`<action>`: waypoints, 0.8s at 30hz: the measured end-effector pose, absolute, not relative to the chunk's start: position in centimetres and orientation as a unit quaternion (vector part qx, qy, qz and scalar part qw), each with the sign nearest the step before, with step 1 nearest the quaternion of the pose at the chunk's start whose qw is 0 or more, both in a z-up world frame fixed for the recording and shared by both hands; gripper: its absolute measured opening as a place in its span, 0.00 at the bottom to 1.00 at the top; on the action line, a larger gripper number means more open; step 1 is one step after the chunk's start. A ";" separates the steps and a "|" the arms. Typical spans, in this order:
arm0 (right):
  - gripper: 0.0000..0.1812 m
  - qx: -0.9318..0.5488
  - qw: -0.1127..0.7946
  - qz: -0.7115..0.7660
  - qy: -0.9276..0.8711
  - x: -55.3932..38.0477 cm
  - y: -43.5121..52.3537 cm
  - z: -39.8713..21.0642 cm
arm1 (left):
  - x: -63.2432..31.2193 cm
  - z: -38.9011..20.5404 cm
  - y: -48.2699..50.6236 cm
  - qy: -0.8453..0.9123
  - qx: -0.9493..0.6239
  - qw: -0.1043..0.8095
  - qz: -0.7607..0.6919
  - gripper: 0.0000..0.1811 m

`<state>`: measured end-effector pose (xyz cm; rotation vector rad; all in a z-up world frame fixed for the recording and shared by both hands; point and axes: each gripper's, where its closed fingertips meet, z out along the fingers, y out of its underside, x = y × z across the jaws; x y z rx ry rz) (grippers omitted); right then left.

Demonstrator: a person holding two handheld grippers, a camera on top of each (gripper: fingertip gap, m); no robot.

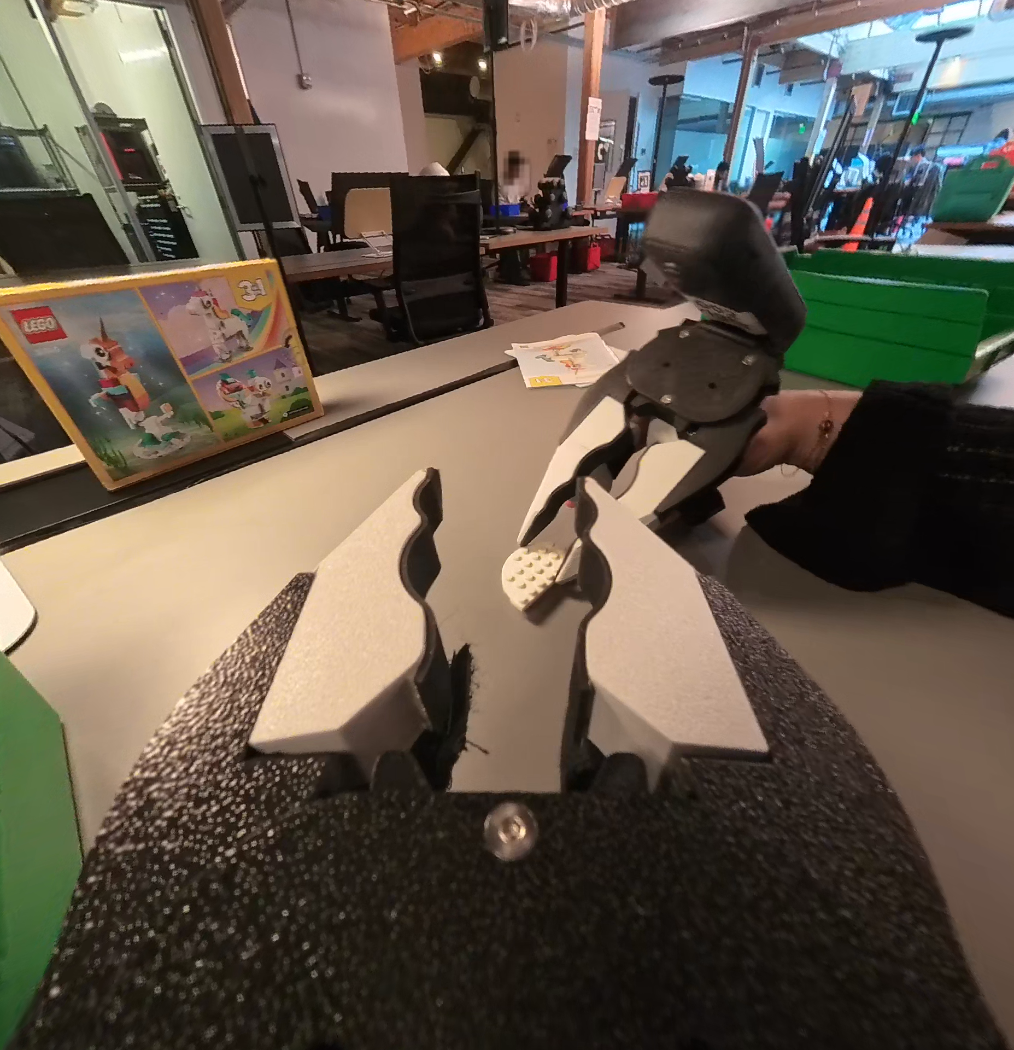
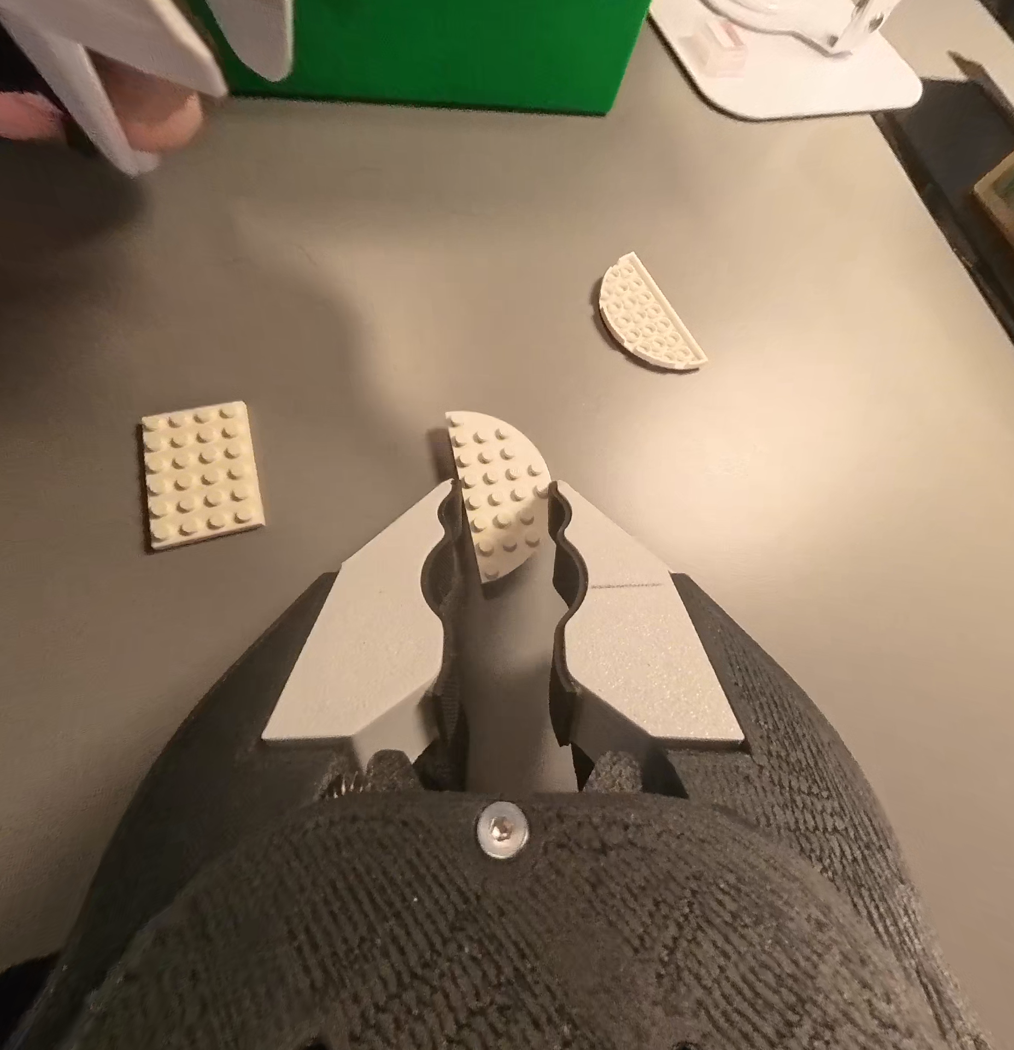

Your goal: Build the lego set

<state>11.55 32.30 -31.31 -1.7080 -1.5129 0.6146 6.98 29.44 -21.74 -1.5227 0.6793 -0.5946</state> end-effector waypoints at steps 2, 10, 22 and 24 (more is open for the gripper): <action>0.16 -0.656 0.392 0.260 -0.591 11.5 32.0 -30.6 | 6.7 -21.5 29.6 0.286 -0.666 0.635 -0.266 0.25; 0.16 -0.538 0.410 0.555 -0.485 11.6 28.5 -22.4 | 6.6 -21.2 29.6 0.276 -0.663 0.641 -0.272 0.25; 0.16 -0.421 0.352 0.721 -0.423 13.8 25.5 -17.2 | 9.1 -19.3 26.1 0.358 -0.579 0.667 -0.303 0.29; 0.16 -0.422 0.319 0.727 -0.437 13.4 24.6 -17.7 | 10.0 -19.1 24.7 0.404 -0.544 0.679 -0.281 0.27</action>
